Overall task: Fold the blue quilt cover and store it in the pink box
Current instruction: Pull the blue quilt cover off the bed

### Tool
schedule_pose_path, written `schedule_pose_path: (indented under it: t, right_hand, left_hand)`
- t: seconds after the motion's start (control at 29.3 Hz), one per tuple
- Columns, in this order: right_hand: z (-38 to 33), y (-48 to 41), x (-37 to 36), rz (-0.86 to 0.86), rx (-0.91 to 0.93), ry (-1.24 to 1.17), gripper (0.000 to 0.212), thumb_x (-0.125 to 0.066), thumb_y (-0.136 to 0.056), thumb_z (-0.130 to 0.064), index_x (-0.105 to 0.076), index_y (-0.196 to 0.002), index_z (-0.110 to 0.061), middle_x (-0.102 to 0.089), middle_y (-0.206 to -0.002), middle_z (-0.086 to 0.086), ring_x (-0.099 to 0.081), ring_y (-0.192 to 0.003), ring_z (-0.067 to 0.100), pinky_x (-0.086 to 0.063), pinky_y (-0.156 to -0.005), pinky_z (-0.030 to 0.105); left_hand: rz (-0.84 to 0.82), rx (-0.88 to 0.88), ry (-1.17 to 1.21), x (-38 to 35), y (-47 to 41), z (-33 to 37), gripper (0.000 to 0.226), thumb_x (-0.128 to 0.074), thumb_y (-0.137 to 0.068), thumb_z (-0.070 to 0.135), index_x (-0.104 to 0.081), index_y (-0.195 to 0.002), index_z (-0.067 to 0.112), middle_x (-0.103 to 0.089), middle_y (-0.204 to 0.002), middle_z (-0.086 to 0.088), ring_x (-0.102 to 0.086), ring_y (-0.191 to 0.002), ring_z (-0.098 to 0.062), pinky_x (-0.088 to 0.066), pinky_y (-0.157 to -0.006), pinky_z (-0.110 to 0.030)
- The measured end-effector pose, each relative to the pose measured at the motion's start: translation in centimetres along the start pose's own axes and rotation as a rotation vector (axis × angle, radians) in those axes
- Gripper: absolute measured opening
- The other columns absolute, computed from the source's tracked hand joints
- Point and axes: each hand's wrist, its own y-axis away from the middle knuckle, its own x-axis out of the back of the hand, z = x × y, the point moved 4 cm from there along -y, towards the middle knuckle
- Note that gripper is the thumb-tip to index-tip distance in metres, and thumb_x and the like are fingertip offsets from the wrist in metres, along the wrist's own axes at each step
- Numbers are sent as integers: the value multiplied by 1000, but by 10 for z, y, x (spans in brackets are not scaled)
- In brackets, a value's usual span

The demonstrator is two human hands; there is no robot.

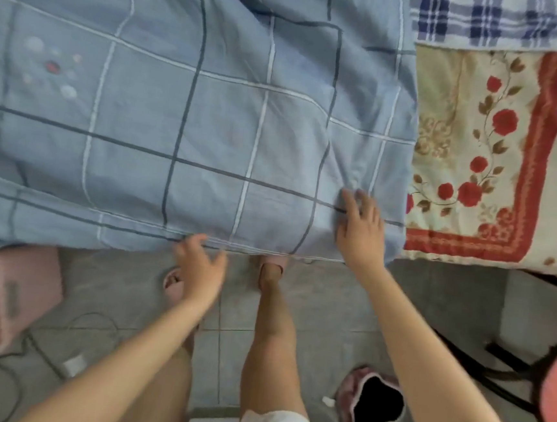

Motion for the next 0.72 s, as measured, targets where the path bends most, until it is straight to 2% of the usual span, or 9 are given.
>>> schedule_pose_path:
  t: [0.07, 0.1, 0.14, 0.24, 0.31, 0.38, 0.48, 0.58, 0.72]
  right_hand:
    - [-6, 41, -25, 53, -187, -109, 58, -57, -74, 2, -49, -131, -5, -44, -137, 20, -38, -128, 36, -27, -109, 45]
    - [-11, 58, -34, 113, -297, -181, 52, -57, -73, 2, -50, -125, -1, -44, -134, 21, -38, -126, 35, -29, -106, 44]
    - [-21, 74, -43, 186, -420, -269, 47, -59, -74, 0, -50, -120, 3, -44, -130, 24, -38, -123, 37, -32, -102, 45]
    - [-41, 102, -70, 330, -914, -652, 49, -63, -86, -16, -43, -124, 9, -41, -128, 30, -41, -117, 40, -32, -102, 41]
    - [-73, 116, -101, 164, -1212, -1155, 57, -53, -96, -35, -35, -138, -1, -42, -138, 23, -48, -114, 31, -37, -96, 33]
    - [-112, 122, -126, -68, -1238, -1630, 64, -34, -98, -52, -27, -146, -10, -40, -145, 15, -44, -130, 31, -34, -107, 37]
    - [-152, 118, -139, -95, -1125, -1892, 70, -24, -96, -62, -23, -148, -14, -38, -149, 12, -35, -138, 33, -29, -110, 40]
    - [-178, 117, -153, -66, -1141, -2020, 75, -17, -93, -69, -23, -149, -19, -33, -152, 9, -37, -137, 30, -26, -110, 46]
    - [-190, 112, -177, -19, -1135, -2102, 82, -12, -88, -75, -30, -147, -22, -39, -149, 5, -38, -136, 27, -18, -114, 50]
  left_hand:
    - [109, 316, 93, 44, -39, -48, 62, -74, -79, 23, -46, -125, -6, -45, -129, -27, -41, -122, -38, -31, -102, -38]
    - [110, 401, 190, 62, -55, -67, 68, -74, -77, 35, -46, -125, -4, -47, -129, -24, -44, -122, -37, -34, -104, -43]
    - [82, 439, 318, 79, -69, -81, 62, -71, -78, 41, -48, -120, 1, -52, -124, -18, -48, -118, -32, -37, -103, -45]
    - [-30, 465, 571, 100, -89, -89, 7, -54, -96, 22, -50, -99, 17, -52, -104, -1, -46, -105, -17, -44, -88, -35]
    - [-26, 437, 575, 107, -95, -98, 10, -54, -96, 19, -52, -86, 19, -54, -97, -1, -46, -100, -16, -44, -71, -26]
    - [-58, 449, 635, 109, -98, -101, 11, -61, -92, 24, -55, -93, 15, -58, -104, -3, -49, -107, -20, -45, -71, -27]
    - [-168, 607, 832, 112, -103, -108, 70, -73, -81, 35, -37, -139, 19, -34, -148, -4, -34, -135, -27, -42, -92, -44]
    - [-315, 581, 975, 114, -110, -118, 58, -69, -84, 35, -46, -135, 20, -35, -150, -3, -31, -138, -25, -36, -100, -42]
    - [-345, 457, 1005, 111, -125, -142, 46, -69, -84, 31, -51, -125, 20, -39, -147, -3, -29, -139, -22, -30, -109, -42]
